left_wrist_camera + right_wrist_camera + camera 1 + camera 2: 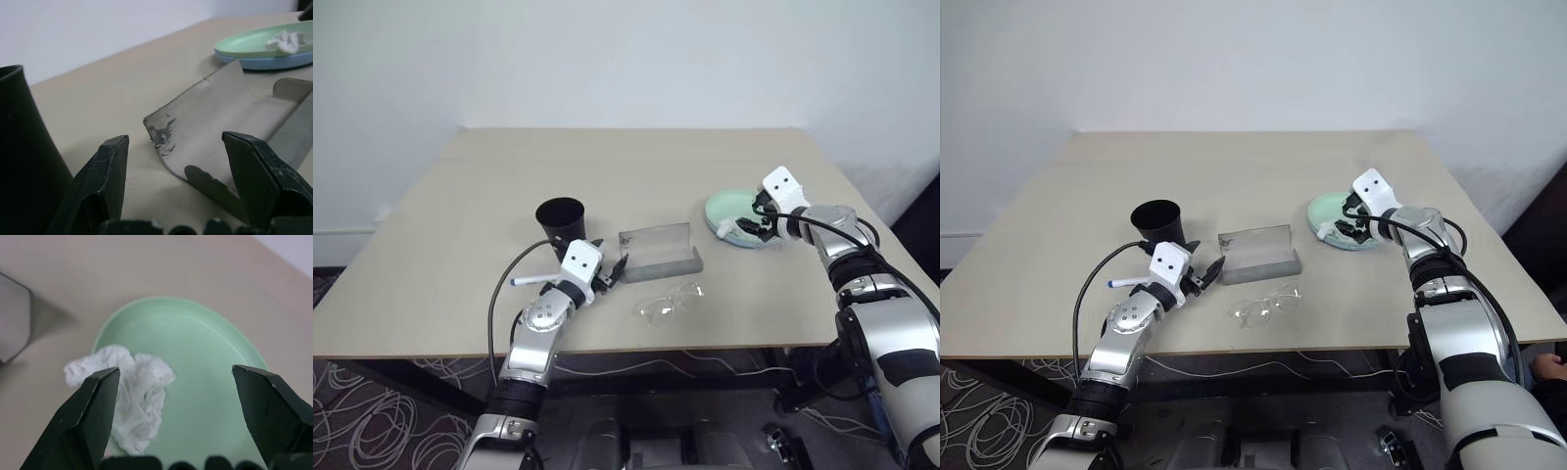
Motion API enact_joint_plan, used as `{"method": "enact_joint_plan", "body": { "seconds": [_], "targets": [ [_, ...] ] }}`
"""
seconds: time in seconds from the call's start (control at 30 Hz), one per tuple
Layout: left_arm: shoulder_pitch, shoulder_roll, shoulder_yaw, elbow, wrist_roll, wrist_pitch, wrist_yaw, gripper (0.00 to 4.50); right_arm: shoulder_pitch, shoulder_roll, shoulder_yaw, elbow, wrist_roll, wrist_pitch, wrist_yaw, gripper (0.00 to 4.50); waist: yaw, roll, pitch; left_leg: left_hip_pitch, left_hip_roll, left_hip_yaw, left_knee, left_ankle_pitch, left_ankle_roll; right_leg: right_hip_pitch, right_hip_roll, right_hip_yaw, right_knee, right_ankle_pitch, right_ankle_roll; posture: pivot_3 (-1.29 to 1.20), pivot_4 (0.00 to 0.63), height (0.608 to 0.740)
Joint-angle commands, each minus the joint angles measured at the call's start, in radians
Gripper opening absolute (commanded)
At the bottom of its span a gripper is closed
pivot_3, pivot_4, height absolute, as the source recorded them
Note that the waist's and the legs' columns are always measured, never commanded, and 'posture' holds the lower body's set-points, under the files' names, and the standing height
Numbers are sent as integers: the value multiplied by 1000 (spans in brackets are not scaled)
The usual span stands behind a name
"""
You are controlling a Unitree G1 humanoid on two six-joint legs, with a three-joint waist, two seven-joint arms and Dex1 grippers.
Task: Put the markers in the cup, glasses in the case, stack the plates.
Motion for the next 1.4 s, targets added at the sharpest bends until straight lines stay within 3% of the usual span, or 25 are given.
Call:
{"method": "enact_joint_plan", "body": {
  "seconds": [0.03, 0.3, 0.47, 0.63, 1.03, 1.4],
  "targets": [
    [-38, 17, -1, -68, -33, 14, -43, 3217, 27, -13, -38, -118, 60, -37, 118, 4042, 0, 0, 0, 0, 0, 0, 0, 0, 0, 0, 0, 0, 0, 0, 0, 0, 0, 738],
    [-102, 53, -42, -131, -111, 184, -203, 3217, 208, -28, -54, -406, 169, 55, 343, 4042, 0, 0, 0, 0, 0, 0, 1, 0, 0, 1, 0, 0, 0, 0, 1, 0, 0, 738],
    [-155, 111, -120, -188, -175, 379, -375, 3217, 249, -26, -50, -442, 154, 72, 323, 4042, -3, 0, 0, 0, 0, 0, 1, 0, 0, 1, 0, 0, 0, 0, 1, 0, 0, 738],
    [-209, 165, -204, -199, -168, 451, -496, 3217, 257, -10, -52, -444, 167, 71, 317, 4042, -6, 0, 0, 1, 0, 0, 1, 0, 0, 1, 1, 0, 1, 0, 1, 0, 0, 738],
    [-388, 190, -321, 20, -114, 492, -673, 3217, 312, 17, -48, -453, 153, -7, 242, 4042, -6, 0, 0, 1, 0, 0, 1, 0, 0, 1, 1, 1, 0, 0, 1, 0, 0, 738],
    [-537, 118, -380, 261, -60, 495, -761, 3217, 425, 21, -62, -595, 208, -38, 283, 4042, -3, 0, 0, 1, 0, 0, 3, 0, 1, 1, 1, 1, 0, 0, 1, 0, 0, 738]
  ]
}}
